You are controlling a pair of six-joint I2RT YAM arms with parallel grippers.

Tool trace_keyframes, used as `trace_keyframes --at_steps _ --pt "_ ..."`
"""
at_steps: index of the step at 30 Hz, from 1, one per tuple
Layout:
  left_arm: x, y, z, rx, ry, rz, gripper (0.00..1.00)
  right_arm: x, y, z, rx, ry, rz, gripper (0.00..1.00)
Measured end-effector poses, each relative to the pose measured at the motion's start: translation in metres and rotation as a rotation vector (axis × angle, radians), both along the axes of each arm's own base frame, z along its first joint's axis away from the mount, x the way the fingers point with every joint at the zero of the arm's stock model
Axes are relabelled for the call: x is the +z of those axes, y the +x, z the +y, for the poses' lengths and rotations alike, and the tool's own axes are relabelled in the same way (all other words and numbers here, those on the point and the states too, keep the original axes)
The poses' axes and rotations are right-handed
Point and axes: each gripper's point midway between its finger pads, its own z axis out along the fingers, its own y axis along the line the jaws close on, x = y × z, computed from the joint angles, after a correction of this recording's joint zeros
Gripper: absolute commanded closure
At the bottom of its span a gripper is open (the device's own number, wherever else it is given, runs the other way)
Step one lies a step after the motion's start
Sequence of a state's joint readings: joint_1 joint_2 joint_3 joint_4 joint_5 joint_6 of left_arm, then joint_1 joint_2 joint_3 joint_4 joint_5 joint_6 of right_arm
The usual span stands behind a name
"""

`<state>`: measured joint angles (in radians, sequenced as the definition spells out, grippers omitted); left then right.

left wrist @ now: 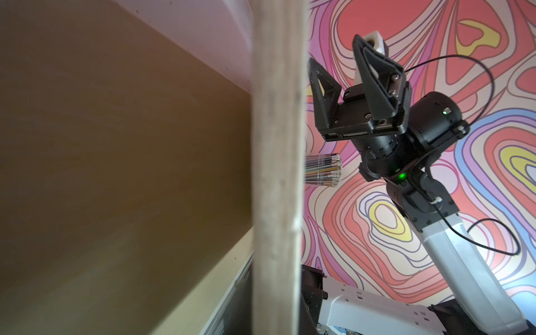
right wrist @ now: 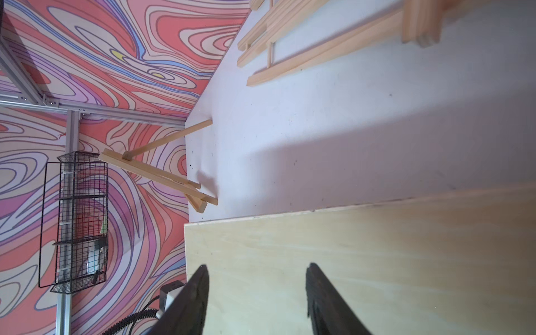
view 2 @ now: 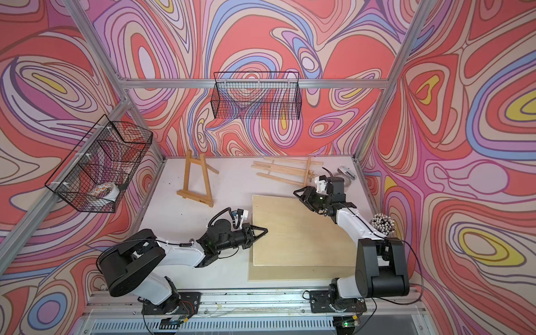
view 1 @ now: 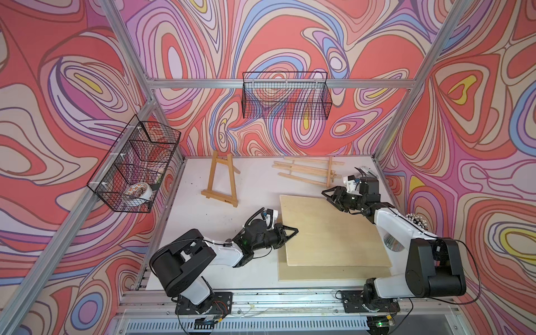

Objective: Disassemble the easel
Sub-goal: Place the drawing board on the drawing board.

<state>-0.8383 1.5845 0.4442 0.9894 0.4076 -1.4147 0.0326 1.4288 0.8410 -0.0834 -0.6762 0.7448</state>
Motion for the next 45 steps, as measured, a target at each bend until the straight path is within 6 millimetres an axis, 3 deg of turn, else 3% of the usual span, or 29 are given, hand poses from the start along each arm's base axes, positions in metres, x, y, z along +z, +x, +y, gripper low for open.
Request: trace_keyframes --at_steps 9,20,27,33,36,41,45 --pt "-0.01 -0.001 -0.004 -0.026 -0.009 0.006 1.0 -0.002 0.005 -0.005 -0.035 -0.031 -0.003 0.45" --pt "-0.016 -0.005 0.008 -0.051 -0.007 0.012 0.99 -0.002 0.005 -0.006 -0.04 -0.035 -0.003 0.45" --pt "-0.02 -0.003 0.013 -0.059 0.008 0.009 0.76 -0.002 0.005 -0.006 -0.042 -0.036 -0.003 0.45" --pt "-0.068 -0.012 0.029 -0.078 0.144 0.084 0.6 -0.002 0.005 -0.006 -0.042 -0.036 -0.003 0.45" --pt "-0.08 -0.016 0.032 -0.091 0.177 0.106 0.54 -0.002 0.005 -0.006 -0.042 -0.036 -0.003 0.45" --pt "-0.08 -0.017 0.033 -0.109 0.181 0.092 0.46 -0.002 0.005 -0.006 -0.042 -0.036 -0.002 0.45" --pt "-0.076 -0.018 0.033 -0.122 0.18 0.071 0.31 -0.002 0.005 -0.006 -0.043 -0.036 -0.002 0.45"
